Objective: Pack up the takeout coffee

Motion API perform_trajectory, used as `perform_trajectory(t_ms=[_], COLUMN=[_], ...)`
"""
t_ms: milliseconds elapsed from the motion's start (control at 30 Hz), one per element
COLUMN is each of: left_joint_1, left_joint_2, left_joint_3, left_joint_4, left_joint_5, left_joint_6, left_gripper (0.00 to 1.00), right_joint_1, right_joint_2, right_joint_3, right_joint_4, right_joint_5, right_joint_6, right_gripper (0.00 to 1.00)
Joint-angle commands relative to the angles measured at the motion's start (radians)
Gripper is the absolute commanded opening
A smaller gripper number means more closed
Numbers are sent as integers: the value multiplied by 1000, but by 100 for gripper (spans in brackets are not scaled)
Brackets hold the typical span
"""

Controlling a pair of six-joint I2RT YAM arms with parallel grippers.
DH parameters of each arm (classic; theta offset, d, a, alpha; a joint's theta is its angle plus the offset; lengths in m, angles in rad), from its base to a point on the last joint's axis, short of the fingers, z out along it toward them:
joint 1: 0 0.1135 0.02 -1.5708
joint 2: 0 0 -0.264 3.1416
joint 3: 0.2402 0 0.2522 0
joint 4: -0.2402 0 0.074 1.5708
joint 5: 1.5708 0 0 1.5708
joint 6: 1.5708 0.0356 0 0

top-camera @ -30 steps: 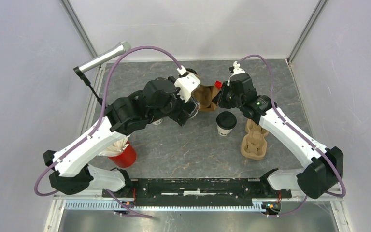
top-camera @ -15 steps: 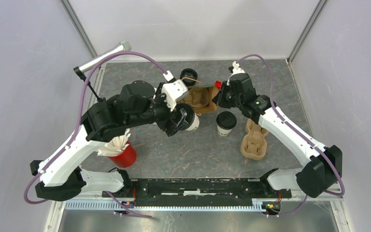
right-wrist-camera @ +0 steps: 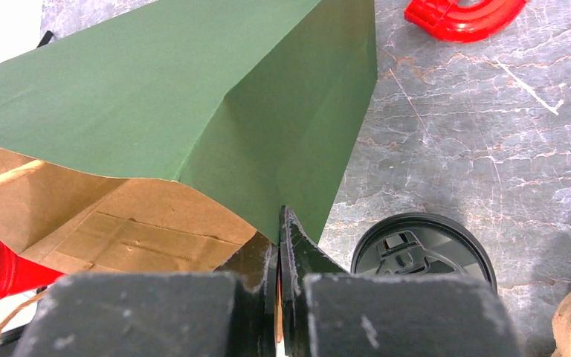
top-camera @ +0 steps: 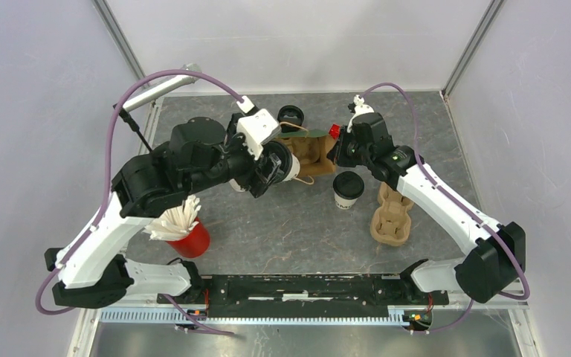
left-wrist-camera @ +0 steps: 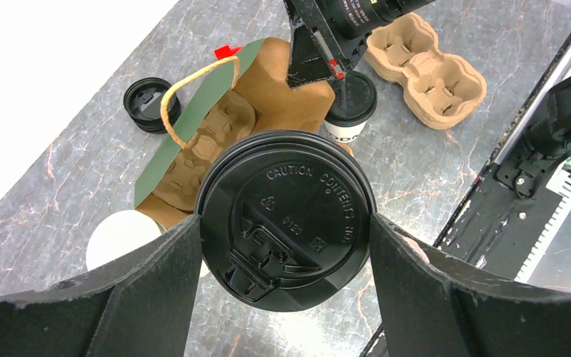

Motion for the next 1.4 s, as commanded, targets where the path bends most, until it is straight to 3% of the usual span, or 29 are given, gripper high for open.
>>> perform_trajectory(t_ms=[0,267,833,1367], left_joint_1=[4,4,1,-10], left_joint_2=[34,87,182,251], left_joint_3=[45,-47,-172,-225], left_joint_4=[19,57,24,53], left_joint_5=[9,-44,68,-104], left_joint_6=[67,272,482,620], left_gripper=[66,64,56,54], right_joint_1=[2,1,2,2], right_joint_2=[-31,-45,-96,-104], right_joint_3=[35,51,-29,-81], right_joint_4=[-17,-38,8,36], right_joint_5=[-21,-80,-167,-248], right_joint_6=[-24,-54,-182,-238], right_gripper=[0,0,0,0])
